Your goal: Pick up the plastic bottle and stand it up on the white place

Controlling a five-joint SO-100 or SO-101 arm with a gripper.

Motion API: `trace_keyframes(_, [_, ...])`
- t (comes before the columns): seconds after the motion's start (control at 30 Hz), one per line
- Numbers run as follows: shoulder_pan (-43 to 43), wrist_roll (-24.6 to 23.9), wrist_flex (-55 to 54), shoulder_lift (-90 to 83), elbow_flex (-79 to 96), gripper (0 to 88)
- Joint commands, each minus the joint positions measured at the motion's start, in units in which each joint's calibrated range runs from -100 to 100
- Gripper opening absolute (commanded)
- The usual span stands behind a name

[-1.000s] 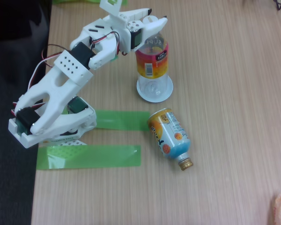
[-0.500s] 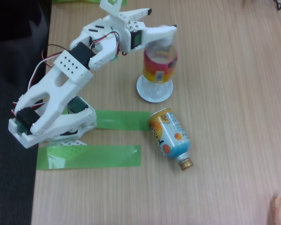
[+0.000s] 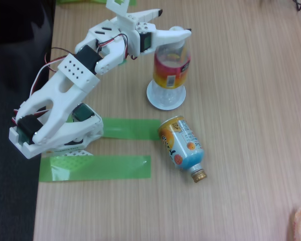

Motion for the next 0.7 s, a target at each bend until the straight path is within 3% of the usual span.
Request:
trace_keyframes(0.0, [1.8, 0.5, -0.8, -1.2, -2.8, 39.7])
trace_keyframes(0.5, [8.1, 2.0, -3.0, -21.7, -3.6, 39.7])
trace_keyframes(0.67, [16.6, 1.7, -3.1, -30.8, -0.9, 39.0])
